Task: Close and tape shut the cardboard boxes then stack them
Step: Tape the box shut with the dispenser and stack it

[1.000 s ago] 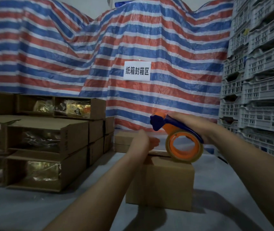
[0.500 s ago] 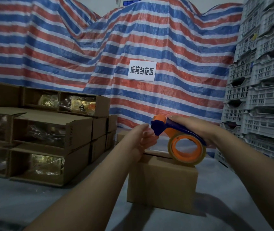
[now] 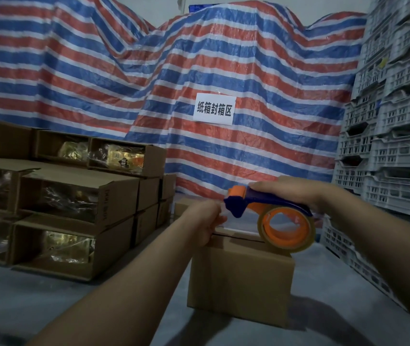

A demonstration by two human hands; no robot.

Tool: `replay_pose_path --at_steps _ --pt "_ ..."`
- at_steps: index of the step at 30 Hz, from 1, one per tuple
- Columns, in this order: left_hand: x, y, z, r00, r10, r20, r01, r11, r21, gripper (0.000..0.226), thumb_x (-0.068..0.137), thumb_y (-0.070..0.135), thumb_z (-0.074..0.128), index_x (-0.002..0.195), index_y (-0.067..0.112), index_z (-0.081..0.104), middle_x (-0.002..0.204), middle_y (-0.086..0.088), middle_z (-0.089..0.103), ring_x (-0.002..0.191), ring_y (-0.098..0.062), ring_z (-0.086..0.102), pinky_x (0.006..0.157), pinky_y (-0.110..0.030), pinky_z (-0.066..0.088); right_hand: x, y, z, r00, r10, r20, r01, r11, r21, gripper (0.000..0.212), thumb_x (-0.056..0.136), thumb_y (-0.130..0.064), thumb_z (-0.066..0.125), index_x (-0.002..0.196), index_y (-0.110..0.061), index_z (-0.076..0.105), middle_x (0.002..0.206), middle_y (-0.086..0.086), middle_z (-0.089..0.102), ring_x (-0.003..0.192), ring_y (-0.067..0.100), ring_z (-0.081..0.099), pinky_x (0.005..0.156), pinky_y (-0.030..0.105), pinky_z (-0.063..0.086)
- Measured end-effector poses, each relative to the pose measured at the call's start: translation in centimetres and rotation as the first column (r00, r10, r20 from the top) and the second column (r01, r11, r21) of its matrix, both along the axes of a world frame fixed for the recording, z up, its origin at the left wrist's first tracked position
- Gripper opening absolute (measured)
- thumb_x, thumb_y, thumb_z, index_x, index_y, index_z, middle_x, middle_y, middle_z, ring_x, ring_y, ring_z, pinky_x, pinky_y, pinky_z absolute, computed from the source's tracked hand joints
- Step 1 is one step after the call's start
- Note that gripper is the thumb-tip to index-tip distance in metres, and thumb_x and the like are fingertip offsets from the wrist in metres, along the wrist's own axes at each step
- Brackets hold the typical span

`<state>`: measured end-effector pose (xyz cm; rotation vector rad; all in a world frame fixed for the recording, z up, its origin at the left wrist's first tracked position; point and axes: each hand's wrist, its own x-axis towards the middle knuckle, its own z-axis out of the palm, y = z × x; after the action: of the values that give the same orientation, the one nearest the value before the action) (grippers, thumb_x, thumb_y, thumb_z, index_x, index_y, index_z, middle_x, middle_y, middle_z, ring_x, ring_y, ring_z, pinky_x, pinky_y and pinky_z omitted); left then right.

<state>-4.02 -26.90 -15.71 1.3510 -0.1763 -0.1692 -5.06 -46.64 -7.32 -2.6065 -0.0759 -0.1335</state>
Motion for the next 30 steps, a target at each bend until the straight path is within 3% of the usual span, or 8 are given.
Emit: replay_pose_path --at_steps 4,7,10,13,15,17,22,30 --pt "0.6 1.0 -0.9 0.998 -0.030 -0.062 0.017 0.980 -0.199 0.026 0.090 -0.004 0.034 0.074 0.012 0.046 0.057 0.000 0.040 0.057 -0.013 0.039 0.077 -0.031 0.037 -0.3 -2.4 0.2 0.996 -0.064 -0.063 0.059 0.996 -0.069 0.062 0.090 -0.073 0.050 0.096 -0.015 0.070 0.073 0.002 0.074 0.056 0.010 0.063 0.064 0.026 0.050" --pt "0.5 0.9 -1.4 0.997 0.017 -0.070 -0.034 0.966 -0.255 0.022 0.090 -0.001 0.038 0.075 0.012 0.047 0.055 0.000 0.042 0.060 -0.014 0.043 0.084 -0.035 0.042 -0.5 -3.2 -0.7 0.993 -0.064 -0.102 0.070 0.996 0.058 0.056 0.088 -0.070 0.057 0.089 -0.014 0.067 0.065 0.001 0.070 0.049 0.009 0.061 0.050 0.020 0.049" --pt "0.2 0.8 -1.0 0.995 0.035 -0.096 -0.061 0.956 -0.285 0.016 0.094 0.000 0.043 0.081 0.008 0.049 0.058 -0.003 0.047 0.059 -0.015 0.052 0.080 -0.036 0.056 -0.3 -2.7 -0.5 0.992 -0.081 -0.093 0.080 0.997 -0.014 0.055 0.089 -0.070 0.054 0.090 -0.016 0.066 0.062 -0.002 0.070 0.047 0.007 0.061 0.049 0.017 0.048" --pt "0.2 1.0 -0.5 0.968 0.253 0.001 -0.252 0.966 0.059 0.011 0.095 0.012 0.049 0.096 0.005 0.057 0.084 -0.010 0.064 0.072 -0.021 0.061 0.071 -0.034 0.054 0.1 -1.7 0.1 0.988 -0.141 -0.064 0.124 0.967 -0.225 0.062 0.085 -0.078 0.050 0.092 -0.019 0.070 0.065 -0.005 0.072 0.051 0.005 0.063 0.061 0.022 0.049" --pt "0.6 1.4 -1.1 0.908 0.346 0.236 -0.413 0.838 0.357 0.018 0.094 0.019 0.049 0.103 0.008 0.060 0.097 -0.013 0.065 0.086 -0.026 0.063 0.078 -0.039 0.055 0.5 -0.8 0.3 0.986 -0.155 -0.063 0.128 0.941 -0.313 0.063 0.082 -0.081 0.050 0.088 -0.022 0.070 0.062 -0.008 0.071 0.049 0.004 0.062 0.064 0.024 0.048" --pt "0.8 2.0 -2.3 0.884 0.323 0.338 -0.456 0.750 0.479 0.017 0.092 0.020 0.051 0.097 0.007 0.062 0.096 -0.013 0.066 0.091 -0.029 0.063 0.086 -0.043 0.055 0.8 0.0 0.4 0.985 -0.154 -0.075 0.117 0.926 -0.359 0.061 0.079 -0.082 0.050 0.082 -0.024 0.069 0.058 -0.010 0.068 0.045 0.002 0.060 0.062 0.024 0.046" --pt "1.9 2.6 -5.0 0.907 0.320 0.272 -0.399 0.859 0.320 0.022 0.096 0.024 0.050 0.080 0.010 0.057 0.075 -0.008 0.061 0.072 -0.025 0.056 0.072 -0.038 0.051 1.6 1.2 0.3 0.986 -0.149 -0.076 0.109 0.917 -0.384 0.056 0.078 -0.080 0.054 0.089 -0.027 0.067 0.055 -0.014 0.068 0.046 0.000 0.063 0.054 0.019 0.045" --pt "2.8 3.0 -6.0 0.931 0.339 0.137 -0.356 0.925 0.132 0.018 0.098 0.016 0.048 0.092 0.002 0.056 0.084 -0.014 0.059 0.069 -0.023 0.054 0.056 -0.029 0.045 2.2 1.7 0.1 0.988 -0.131 -0.084 0.093 0.929 -0.359 0.055 0.078 -0.079 0.054 0.091 -0.027 0.068 0.057 -0.013 0.068 0.048 0.000 0.064 0.054 0.018 0.046"
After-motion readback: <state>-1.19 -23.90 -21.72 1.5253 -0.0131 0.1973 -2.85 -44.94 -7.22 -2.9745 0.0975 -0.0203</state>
